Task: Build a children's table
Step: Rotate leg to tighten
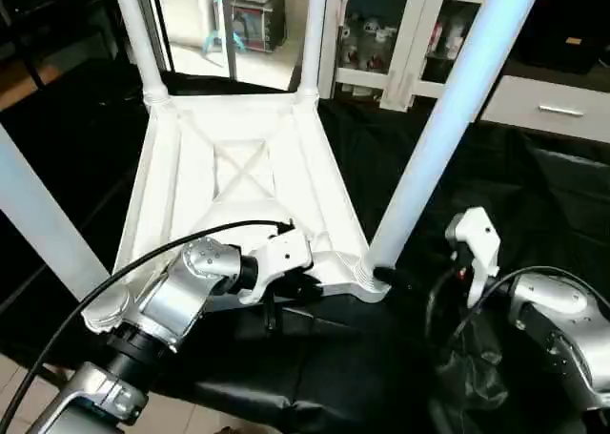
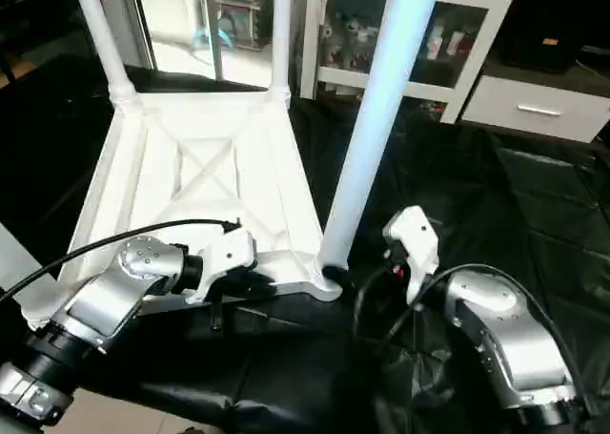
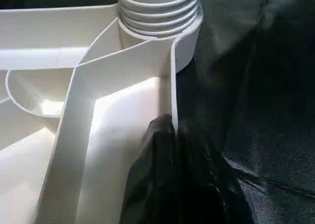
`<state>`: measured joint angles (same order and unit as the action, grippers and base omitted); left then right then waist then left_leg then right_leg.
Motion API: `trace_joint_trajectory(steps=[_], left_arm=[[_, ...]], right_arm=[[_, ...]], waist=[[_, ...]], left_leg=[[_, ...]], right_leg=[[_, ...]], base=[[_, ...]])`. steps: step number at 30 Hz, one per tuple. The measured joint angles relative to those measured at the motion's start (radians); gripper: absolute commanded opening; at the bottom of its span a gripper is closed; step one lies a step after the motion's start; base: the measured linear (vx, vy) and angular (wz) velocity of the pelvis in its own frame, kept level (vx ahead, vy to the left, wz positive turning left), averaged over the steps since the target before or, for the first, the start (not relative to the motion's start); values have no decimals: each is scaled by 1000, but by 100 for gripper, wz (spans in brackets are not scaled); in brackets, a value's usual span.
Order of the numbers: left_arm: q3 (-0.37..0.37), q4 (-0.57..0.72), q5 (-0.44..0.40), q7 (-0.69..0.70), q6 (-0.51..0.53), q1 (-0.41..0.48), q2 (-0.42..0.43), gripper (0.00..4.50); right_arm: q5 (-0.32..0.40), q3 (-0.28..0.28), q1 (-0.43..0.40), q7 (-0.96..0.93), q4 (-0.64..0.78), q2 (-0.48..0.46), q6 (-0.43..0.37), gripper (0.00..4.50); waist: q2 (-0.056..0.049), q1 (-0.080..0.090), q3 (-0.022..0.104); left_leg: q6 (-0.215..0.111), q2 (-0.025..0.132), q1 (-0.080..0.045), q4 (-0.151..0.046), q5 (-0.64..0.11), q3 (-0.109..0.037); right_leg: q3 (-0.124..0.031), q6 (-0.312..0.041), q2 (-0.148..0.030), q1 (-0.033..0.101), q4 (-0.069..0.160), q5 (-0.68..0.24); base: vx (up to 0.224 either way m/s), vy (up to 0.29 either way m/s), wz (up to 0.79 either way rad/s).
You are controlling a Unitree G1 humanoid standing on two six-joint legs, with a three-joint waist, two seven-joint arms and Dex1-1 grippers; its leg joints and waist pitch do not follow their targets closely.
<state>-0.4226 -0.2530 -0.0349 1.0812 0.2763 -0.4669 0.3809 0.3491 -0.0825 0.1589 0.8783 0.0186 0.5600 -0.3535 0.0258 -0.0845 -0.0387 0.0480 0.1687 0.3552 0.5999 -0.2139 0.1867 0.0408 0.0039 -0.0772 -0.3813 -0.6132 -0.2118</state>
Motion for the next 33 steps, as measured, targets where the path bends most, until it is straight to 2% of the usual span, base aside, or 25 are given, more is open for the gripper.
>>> trace_joint_trajectory(steps=[15, 16, 18, 22, 23, 33], left_arm=[[-1, -15, -1, 7, -15, -8, 5, 0], [-2, -16, -1, 7, -15, -8, 4, 0], [-2, -19, -1, 8, -16, -9, 5, 0], [-1, -28, -1, 13, -19, -13, 5, 0], [-1, -30, -1, 14, -19, -14, 5, 0], [-1, -36, 0, 23, -21, -18, 3, 0]], right_arm=[[-38, -61, 98, 129, -178, -17, 83, 280], [-39, -62, 100, 130, -181, -17, 84, 280], [-40, -65, 110, 136, -192, -17, 87, 250], [-42, -66, 120, 147, -212, -20, 101, 235], [-43, -66, 124, 153, -221, -23, 104, 214], [-45, -64, 129, 171, -237, -27, 124, 200]], waist=[[1, -2, 0], [1, -2, 0], [1, -2, 0], [2, -1, 1], [2, -1, 1], [3, -1, 2]], left_leg=[[-4, 1, 0, 0, 2, 1], [-4, 1, 0, 0, 2, 1], [-4, 1, 0, 1, 2, 1], [-3, 1, -1, 1, 2, 2], [-3, 2, -1, 1, 2, 3], [-2, 3, -2, 1, 1, 6]], right_leg=[[0, 0, 0, 0, -1, 0], [0, 0, 0, 0, -1, 0], [0, 0, 0, 0, -1, 0], [0, 0, 0, 0, -2, 0], [0, 0, 0, 0, -2, 0], [0, 0, 0, 0, -2, 0]], base=[[0, 0, 0], [0, 0, 0], [0, 0, 0], [0, 0, 0], [0, 0, 0], [0, 0, 0]])
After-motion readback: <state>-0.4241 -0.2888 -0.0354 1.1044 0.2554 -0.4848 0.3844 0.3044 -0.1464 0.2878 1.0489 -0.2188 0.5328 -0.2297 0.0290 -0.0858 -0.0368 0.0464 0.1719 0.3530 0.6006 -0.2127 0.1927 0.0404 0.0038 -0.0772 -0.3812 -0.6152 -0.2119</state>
